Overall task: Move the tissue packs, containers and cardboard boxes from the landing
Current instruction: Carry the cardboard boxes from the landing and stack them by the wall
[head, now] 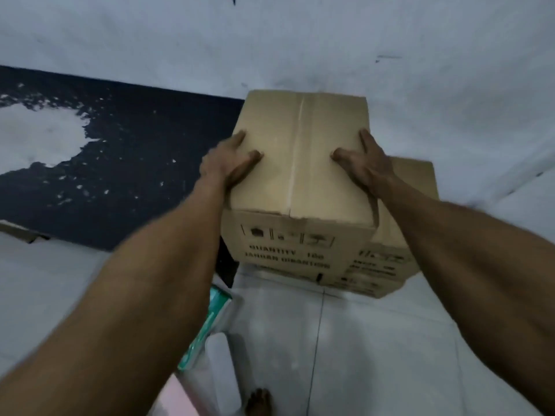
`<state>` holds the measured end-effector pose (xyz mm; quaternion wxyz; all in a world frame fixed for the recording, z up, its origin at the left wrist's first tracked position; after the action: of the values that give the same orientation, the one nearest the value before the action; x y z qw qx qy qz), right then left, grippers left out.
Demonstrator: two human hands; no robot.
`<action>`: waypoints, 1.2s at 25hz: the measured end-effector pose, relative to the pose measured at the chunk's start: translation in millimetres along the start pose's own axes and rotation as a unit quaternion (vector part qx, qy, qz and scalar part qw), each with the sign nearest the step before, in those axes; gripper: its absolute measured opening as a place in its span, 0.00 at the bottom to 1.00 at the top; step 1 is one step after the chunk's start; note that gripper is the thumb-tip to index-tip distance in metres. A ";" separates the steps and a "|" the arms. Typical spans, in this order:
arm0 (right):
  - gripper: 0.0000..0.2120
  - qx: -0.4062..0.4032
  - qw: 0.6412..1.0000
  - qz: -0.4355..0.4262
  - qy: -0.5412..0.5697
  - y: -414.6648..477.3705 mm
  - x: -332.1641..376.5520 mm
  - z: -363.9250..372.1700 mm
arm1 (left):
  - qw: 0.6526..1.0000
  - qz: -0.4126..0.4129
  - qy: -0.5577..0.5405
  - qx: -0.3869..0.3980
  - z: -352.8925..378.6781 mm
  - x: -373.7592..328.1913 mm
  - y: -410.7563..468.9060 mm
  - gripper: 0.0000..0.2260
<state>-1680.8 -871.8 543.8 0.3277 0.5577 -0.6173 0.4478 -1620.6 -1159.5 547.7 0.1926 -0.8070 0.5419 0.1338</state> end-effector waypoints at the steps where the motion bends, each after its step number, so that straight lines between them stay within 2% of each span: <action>1: 0.47 -0.003 1.000 0.002 -0.011 13.6 3.2 4.9 | 1.000 0.001 0.006 0.009 -3.3 -1.0 18.0 0.34; 11: 0.48 -0.043 0.999 0.013 -0.010 92.2 20.1 8.2 | 0.999 0.025 0.024 -0.013 -9.7 -23.5 111.8 0.34; 20: 0.47 -0.066 0.998 0.004 -0.014 123.6 24.1 6.3 | 0.999 0.039 0.019 -0.024 -11.1 -35.7 143.1 0.34; 27: 0.40 -0.054 0.994 -0.016 -0.098 113.0 24.5 12.5 | 0.999 0.038 0.015 -0.010 -5.1 -25.7 142.3 0.35; 30: 0.38 -0.024 0.989 -0.001 -0.146 101.1 22.2 13.0 | 0.997 0.028 0.069 -0.001 -3.9 -25.6 128.6 0.33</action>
<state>-1782.4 -894.9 540.0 0.2480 0.6095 -0.6687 0.3462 -1749.3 -1183.7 540.8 0.1504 -0.7991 0.5759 0.0841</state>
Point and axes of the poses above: each hand's wrist, its own y-axis towards the middle knuckle, its own z-axis out of the palm, x = y × z, the point moved 3 cm from there along y, towards the middle knuckle, and after that the axes turned 12 degrees about y, right-handed, at the moved point
